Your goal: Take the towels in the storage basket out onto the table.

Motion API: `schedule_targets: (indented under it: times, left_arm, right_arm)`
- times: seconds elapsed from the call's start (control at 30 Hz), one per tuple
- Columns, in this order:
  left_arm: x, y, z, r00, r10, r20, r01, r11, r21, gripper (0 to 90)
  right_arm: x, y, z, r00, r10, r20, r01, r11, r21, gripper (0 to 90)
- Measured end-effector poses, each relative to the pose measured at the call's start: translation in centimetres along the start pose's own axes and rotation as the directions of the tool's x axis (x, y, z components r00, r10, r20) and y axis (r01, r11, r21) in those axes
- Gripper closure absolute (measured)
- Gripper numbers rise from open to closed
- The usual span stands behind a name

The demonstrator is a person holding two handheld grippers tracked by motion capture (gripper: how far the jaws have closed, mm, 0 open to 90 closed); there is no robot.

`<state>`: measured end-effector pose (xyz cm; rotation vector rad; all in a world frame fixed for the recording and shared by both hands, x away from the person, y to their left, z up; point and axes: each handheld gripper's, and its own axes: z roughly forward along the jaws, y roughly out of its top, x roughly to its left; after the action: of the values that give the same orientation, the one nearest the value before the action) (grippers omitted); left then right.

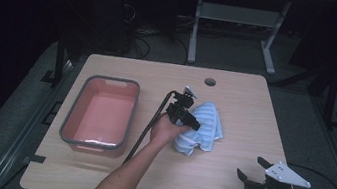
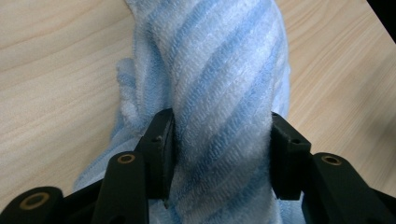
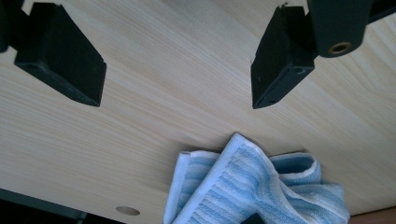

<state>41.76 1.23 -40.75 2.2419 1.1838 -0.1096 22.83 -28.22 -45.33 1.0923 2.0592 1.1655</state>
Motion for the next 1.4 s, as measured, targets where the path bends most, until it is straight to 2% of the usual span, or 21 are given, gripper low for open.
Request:
schedule_targets:
  times: [0.4, 0.5, 0.67, 0.93, 1.0, 1.03, 1.17, 1.4]
  left_arm:
    - [-0.3, 0.0, -1.0, 0.9999, 0.008, 0.009, -0.008, 0.9996, -0.027, 42.7]
    - [-0.4, -0.1, -1.5, 0.9999, 0.014, 0.001, -0.014, 0.999, -0.042, 41.0]
    - [-0.3, -0.3, -2.3, 1.0, 0.001, 0.009, 0.0, 0.9974, -0.072, 37.4]
    - [-0.1, -0.7, -3.6, 0.9996, 0.024, 0.016, -0.022, 0.9951, -0.096, 34.8]
    - [-0.2, -0.8, -3.8, 0.9997, 0.018, 0.019, -0.015, 0.9943, -0.106, 33.4]
    - [-0.1, -0.8, -4.0, 0.9994, 0.029, 0.019, -0.027, 0.9946, -0.1, 33.0]
    - [-0.2, -0.9, -4.1, 0.9993, 0.016, 0.032, -0.012, 0.9927, -0.12, 32.1]
    - [0.2, -1.4, -4.4, 0.9992, 0.021, 0.035, -0.017, 0.9921, -0.124, 30.7]
  right_arm:
    - [0.1, -0.1, 0.3, 1.0, 0.003, -0.004, -0.003, 1.0, 0.014, 17.5]
    - [0.2, -0.1, 0.3, 1.0, 0.001, -0.003, -0.001, 1.0, 0.017, 17.2]
    - [0.0, 0.0, 0.3, 0.9999, 0.013, -0.006, -0.013, 1.0, 0.026, 16.4]
    - [0.0, 0.0, 0.3, 0.9998, 0.021, -0.004, -0.021, 0.999, 0.038, 15.4]
    - [0.1, 0.0, 0.3, 0.9999, 0.016, -0.002, -0.016, 0.999, 0.038, 15.4]
    - [0.1, -0.1, 0.4, 0.9999, 0.015, -0.003, -0.015, 0.999, 0.04, 15.5]
    - [0.2, -0.1, 0.4, 1.0, 0.009, -0.001, -0.009, 0.999, 0.047, 15.5]
    - [0.2, -0.3, 0.2, 0.9997, 0.016, 0.018, -0.017, 0.999, 0.041, 15.4]
